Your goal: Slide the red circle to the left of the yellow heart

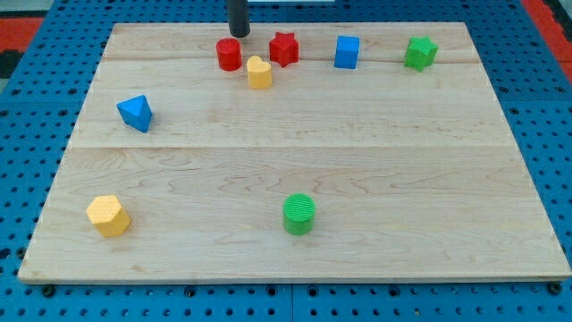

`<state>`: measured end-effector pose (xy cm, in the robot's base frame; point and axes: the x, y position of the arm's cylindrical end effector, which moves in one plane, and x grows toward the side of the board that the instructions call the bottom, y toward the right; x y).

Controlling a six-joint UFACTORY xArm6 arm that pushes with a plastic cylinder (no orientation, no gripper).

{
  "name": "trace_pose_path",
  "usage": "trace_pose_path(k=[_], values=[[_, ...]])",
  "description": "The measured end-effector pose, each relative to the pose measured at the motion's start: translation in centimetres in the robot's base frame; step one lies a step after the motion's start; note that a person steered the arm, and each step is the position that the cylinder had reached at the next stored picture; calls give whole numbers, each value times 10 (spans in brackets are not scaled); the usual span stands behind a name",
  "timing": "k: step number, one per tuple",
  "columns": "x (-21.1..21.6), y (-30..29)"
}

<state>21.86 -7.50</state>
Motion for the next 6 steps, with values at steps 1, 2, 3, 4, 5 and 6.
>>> trace_pose_path(k=[1, 2, 3, 4, 5, 6], values=[[5, 0], [6, 0], [14, -5], [28, -8], [35, -8], [52, -8]])
